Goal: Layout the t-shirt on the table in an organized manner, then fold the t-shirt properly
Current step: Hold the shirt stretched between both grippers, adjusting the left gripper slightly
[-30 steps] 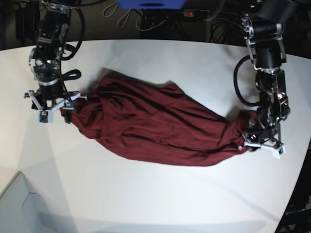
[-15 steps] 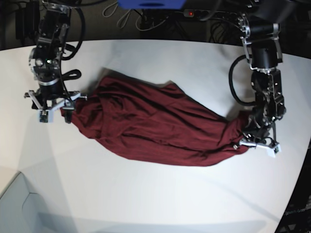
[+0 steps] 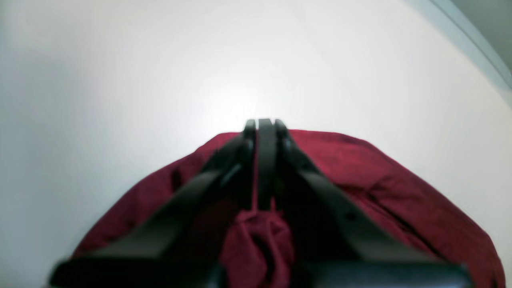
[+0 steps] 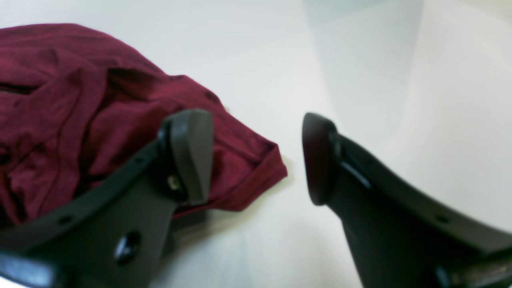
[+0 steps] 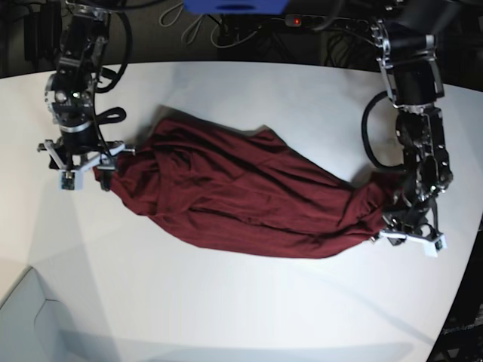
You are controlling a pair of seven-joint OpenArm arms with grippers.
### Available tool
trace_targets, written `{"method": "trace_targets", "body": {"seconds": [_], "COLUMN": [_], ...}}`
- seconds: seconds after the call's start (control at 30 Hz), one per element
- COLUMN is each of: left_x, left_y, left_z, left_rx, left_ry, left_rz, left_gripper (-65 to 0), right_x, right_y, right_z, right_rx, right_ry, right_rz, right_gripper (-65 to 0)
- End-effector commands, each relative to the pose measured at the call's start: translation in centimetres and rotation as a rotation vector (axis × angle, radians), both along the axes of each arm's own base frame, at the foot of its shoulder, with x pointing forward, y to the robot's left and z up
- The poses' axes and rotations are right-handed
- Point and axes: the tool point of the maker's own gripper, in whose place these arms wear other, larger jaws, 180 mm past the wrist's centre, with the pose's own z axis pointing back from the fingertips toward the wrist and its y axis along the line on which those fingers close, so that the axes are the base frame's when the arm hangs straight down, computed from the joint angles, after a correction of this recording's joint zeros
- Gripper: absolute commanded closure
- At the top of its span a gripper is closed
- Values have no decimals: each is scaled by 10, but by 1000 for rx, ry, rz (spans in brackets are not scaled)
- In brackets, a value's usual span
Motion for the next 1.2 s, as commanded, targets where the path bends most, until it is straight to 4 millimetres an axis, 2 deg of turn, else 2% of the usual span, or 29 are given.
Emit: {"method": "trace_targets", "body": {"seconds": [0.0,0.13,0.2,0.3,0.57,0.63,0.67,0.73,0.83,1.03,1.17], "left_x": [10,6,4,2,-5,-5,-5,-5,-1,1,8], "left_y": [14,17,18,18,19,19,18,18,21,22,20], "left_z": [20,5,-1,-5,-31,-32,-32,-32,-24,-19,8], "left_rx": [28,20,8,9,-15,-15,-16,-22,-11,-3,20], "left_ry": [-51,-17,-3,9,78,80,80,78,40,15,-53], "left_rz": [13,24,30,31,43,41,40,43,52,60,44], "left_gripper": [-77,-246,-293,-303,-301,-278,-245,-163,-2,0,-2], "right_x": [6,5,5,5,4,4,4,4,4,5,4], "right_y": [-2,-2,-2,-3,-3,-3,-3,-3,-3,-2,-3], "right_z": [15,15,15,14,14,14,14,14,14,14,14], "right_rx": [-11,-11,-11,-11,-11,-11,-12,-11,-11,-11,-12], "right_ry": [-56,-54,-54,-53,-50,-50,-50,-48,-48,-50,-50], "right_rz": [2,1,1,-1,-1,-1,-2,-3,-1,1,-1], "right_gripper": [-359,-359,-359,-359,-359,-359,-359,-359,-359,-359,-359]}}
